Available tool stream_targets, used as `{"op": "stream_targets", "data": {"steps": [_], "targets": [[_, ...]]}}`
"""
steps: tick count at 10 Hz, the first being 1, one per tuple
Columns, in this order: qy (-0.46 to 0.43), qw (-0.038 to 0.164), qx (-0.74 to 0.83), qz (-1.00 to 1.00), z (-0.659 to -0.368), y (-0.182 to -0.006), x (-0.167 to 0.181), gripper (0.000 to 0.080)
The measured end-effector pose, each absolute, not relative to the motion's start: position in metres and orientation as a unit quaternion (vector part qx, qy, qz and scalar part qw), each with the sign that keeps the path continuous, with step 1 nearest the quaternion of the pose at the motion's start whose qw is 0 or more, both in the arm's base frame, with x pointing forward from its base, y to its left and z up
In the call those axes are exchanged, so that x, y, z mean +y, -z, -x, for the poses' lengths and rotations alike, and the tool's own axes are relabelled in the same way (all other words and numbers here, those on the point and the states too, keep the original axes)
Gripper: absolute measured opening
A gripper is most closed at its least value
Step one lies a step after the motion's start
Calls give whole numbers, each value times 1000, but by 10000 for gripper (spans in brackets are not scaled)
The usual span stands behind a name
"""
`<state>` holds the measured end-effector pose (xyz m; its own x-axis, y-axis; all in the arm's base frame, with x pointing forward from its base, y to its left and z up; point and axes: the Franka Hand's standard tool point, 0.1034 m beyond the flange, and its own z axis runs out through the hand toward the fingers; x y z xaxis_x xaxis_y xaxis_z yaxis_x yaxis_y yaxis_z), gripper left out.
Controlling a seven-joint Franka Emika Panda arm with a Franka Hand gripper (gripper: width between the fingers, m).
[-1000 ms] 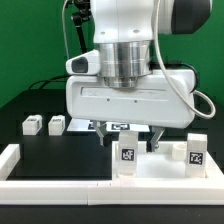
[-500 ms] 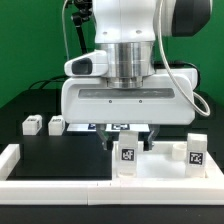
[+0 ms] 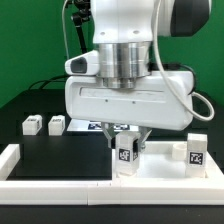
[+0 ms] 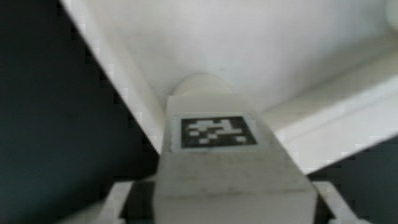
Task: Assemble square table
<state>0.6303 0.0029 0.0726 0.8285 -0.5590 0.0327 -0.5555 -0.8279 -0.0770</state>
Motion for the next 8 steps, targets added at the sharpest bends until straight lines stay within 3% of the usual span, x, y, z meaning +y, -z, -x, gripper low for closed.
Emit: {"op": "stream_targets", "data": {"steps": [3, 6, 8], "targets": [[8, 37, 514, 857, -628, -73, 4, 290], [-16, 65, 679, 731, -627, -71, -2, 290], [-21, 63, 737, 672, -627, -71, 0, 290]]}}
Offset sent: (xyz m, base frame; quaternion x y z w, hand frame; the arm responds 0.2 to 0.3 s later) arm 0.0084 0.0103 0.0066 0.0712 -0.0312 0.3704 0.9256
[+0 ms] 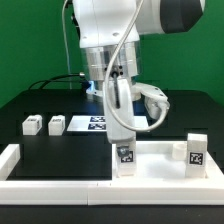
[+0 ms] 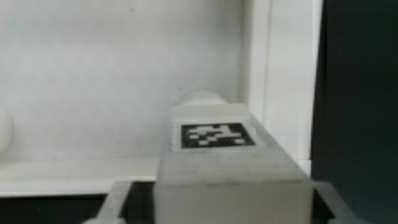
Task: Assemble square table
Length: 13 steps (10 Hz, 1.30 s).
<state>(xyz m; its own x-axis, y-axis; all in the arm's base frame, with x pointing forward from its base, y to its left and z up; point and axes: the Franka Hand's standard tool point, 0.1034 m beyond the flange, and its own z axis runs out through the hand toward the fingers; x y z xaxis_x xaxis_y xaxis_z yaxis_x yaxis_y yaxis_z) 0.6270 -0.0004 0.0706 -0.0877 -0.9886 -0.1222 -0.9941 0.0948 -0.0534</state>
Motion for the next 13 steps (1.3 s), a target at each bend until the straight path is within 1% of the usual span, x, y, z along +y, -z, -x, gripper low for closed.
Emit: {"op": "stream_targets", "data": {"steps": [3, 4, 5, 6, 7, 9, 10, 11, 13], "targets": [[-21, 60, 722, 689, -626, -70, 0, 292], [-18, 51, 678, 733, -624, -69, 4, 466], [-7, 51, 617, 785, -624, -67, 7, 466], [3, 49, 553, 832, -623, -65, 14, 611], [7, 40, 483, 875, -623, -67, 22, 643], [10, 40, 432, 901, -623, -67, 20, 648], [12, 39, 372, 928, -623, -67, 19, 649], [13, 38, 358, 933, -623, -67, 19, 649], [23, 25, 192, 981, -624, -72, 16, 649]]}}
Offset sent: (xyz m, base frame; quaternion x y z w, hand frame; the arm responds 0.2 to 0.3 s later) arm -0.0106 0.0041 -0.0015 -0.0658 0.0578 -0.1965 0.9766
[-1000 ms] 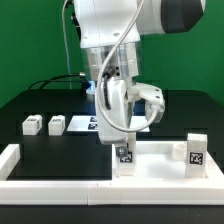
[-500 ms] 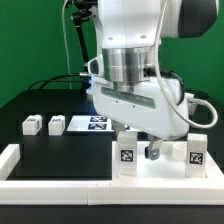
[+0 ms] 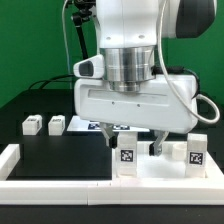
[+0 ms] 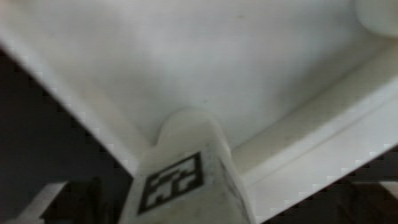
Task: Assemble square table
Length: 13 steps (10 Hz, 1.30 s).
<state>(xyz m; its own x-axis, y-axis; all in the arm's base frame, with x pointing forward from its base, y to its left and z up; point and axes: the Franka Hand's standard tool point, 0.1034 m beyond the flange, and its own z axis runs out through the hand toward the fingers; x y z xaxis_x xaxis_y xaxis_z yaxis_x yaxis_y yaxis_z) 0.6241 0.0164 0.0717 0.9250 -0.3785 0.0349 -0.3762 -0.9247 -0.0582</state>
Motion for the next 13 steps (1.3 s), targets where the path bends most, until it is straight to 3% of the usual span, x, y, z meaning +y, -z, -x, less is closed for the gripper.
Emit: {"op": "stream_targets", "data": {"steps": [3, 5, 7, 8, 9, 13], "targets": [[30, 20, 67, 997, -626, -73, 8, 649], [30, 20, 81, 996, -626, -72, 9, 620], [30, 21, 99, 994, -626, -72, 9, 337], [29, 22, 133, 991, -626, -72, 9, 337], [28, 23, 175, 984, -626, -72, 9, 288], [23, 31, 350, 936, -626, -72, 6, 289]]}}
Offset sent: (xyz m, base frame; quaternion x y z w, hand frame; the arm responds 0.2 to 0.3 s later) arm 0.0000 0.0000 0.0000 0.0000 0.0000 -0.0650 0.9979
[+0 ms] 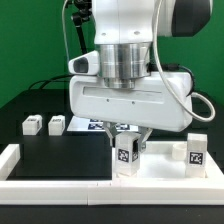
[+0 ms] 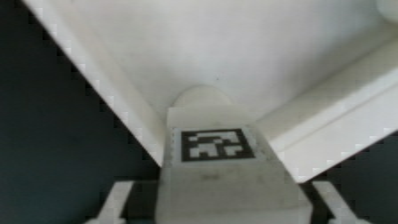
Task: Assemble square table
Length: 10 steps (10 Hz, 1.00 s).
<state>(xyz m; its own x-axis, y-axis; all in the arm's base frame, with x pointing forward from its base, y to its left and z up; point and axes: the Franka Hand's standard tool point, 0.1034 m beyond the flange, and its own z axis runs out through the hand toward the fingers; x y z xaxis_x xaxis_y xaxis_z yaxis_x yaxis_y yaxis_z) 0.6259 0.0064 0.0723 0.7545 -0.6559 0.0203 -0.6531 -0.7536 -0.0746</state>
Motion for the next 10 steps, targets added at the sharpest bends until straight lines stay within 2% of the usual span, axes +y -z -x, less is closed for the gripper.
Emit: {"op": "stream_targets", "data": {"steps": [3, 6, 10], "targets": [[3, 50, 553, 831, -626, -71, 4, 290], [-15, 54, 681, 730, -627, -71, 3, 290], [-19, 51, 756, 652, -627, -70, 8, 290]]}}
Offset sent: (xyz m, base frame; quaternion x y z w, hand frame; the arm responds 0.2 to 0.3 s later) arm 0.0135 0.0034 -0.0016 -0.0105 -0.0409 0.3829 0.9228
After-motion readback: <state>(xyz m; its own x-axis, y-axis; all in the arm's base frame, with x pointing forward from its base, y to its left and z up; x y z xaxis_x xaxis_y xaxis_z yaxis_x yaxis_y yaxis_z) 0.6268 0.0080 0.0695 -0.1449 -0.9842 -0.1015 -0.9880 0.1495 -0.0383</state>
